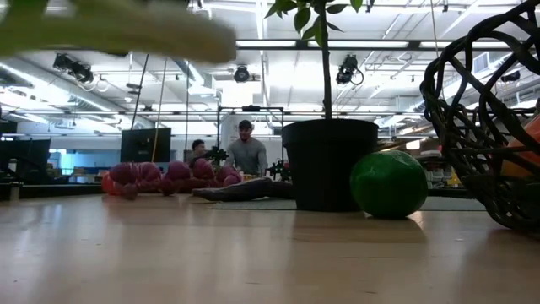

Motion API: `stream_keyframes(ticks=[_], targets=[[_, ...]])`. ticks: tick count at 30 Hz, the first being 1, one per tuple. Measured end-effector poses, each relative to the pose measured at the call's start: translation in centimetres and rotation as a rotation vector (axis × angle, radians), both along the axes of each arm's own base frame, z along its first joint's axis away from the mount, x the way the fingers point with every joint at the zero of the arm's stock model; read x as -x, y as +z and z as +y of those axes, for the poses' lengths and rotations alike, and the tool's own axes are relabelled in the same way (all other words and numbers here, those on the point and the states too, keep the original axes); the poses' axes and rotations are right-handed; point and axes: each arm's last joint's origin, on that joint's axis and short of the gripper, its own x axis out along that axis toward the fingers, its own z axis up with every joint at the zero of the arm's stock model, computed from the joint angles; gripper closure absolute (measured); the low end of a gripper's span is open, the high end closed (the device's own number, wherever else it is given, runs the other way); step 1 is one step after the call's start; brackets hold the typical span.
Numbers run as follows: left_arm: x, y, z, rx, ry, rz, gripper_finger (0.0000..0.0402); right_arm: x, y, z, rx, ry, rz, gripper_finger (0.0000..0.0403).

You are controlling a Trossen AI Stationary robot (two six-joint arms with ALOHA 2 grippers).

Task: Build produce basket
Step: Put the green celery into the brown wire basket

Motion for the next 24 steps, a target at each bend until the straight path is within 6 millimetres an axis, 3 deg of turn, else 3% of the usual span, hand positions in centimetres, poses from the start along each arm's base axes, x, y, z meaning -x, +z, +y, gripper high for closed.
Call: stream_keyframes(ticks=[7, 12, 19, 24], targets=[[-0.1, 1.7, -4.3, 0.03, -0.004, -0.243, 0.0347, -0.9, 2.0, 1.6, 0.027, 0.238, -0.172, 0.0076], [0.5, 2.6, -6.6, -0.084, -0.044, -0.428, 0.0347, -2.0, 2.1, 3.5, 0.028, 0.388, -0.201, 0.0076], [1.1, 5.4, -8.0, -0.345, -0.065, -0.621, 0.0347, -5.1, 0.2, 7.6, 0.008, 0.463, -0.115, 0.0076], [1.0, 7.1, -8.0, -0.381, -0.07, -0.689, 0.0347, -7.5, 0.2, 10.2, -0.032, 0.404, -0.222, 0.0076]])
